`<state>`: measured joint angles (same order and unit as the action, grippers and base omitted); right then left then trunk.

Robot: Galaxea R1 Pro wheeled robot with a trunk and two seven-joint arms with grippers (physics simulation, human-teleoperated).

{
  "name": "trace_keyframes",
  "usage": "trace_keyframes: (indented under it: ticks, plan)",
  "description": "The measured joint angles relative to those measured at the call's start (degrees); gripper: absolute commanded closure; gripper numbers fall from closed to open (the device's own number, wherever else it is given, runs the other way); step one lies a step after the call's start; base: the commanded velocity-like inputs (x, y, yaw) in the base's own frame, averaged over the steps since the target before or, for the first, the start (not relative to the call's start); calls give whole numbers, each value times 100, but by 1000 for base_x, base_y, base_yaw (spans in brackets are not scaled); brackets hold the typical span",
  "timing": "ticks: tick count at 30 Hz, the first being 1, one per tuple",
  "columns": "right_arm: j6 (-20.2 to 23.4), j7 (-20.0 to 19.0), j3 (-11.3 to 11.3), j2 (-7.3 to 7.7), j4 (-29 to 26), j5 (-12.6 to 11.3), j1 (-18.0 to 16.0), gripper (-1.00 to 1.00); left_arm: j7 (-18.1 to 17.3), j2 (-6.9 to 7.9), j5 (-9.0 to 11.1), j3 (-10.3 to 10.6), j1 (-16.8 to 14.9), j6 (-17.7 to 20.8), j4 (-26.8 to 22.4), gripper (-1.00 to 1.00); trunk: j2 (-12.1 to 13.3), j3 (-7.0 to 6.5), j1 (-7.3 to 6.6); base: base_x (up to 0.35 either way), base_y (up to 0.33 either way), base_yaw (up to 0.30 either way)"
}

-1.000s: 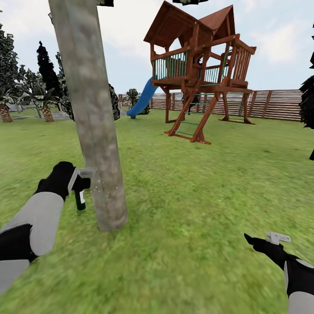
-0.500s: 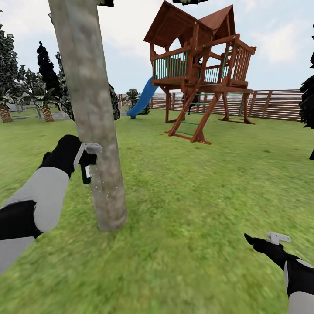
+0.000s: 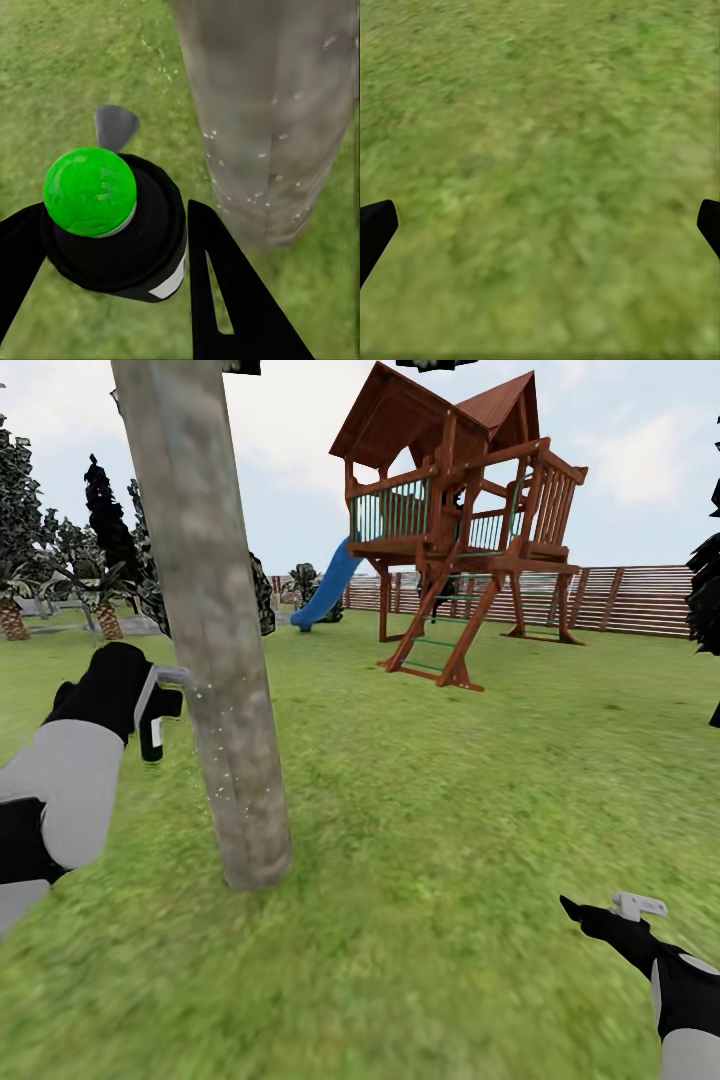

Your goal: In the garden, pick up the pesticide atomizer on the floor and spray pesticide onto both trees until each tree trunk is fully covered.

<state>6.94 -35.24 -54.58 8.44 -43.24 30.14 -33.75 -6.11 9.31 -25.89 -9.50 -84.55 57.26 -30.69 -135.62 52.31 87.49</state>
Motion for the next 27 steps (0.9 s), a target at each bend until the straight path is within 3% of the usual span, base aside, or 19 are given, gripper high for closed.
trace_keyframes:
  ticks: [4,7,15,22,27]
  plan:
    - [0,1,0,0,0,1,0,-100,-18,8,5,-9,-149,20,158,100,1,1,1,0,0,0]
    - [0,6,0,0,0,1,0,-100,-24,105,-7,-25,-163,4,846,100,1,2,1,0,0,0]
    - [0,7,0,-9,0,1,0,-100,-371,244,11,-14,-115,-152,1691,100,1,1,1,0,0,0]
    - [0,8,0,-9,0,1,0,-100,-392,279,16,-15,-66,-840,2454,100,1,1,1,0,0,0]
    - [0,8,0,-9,0,1,0,-100,-376,311,6,-15,258,-1141,2584,100,1,1,1,0,0,0]
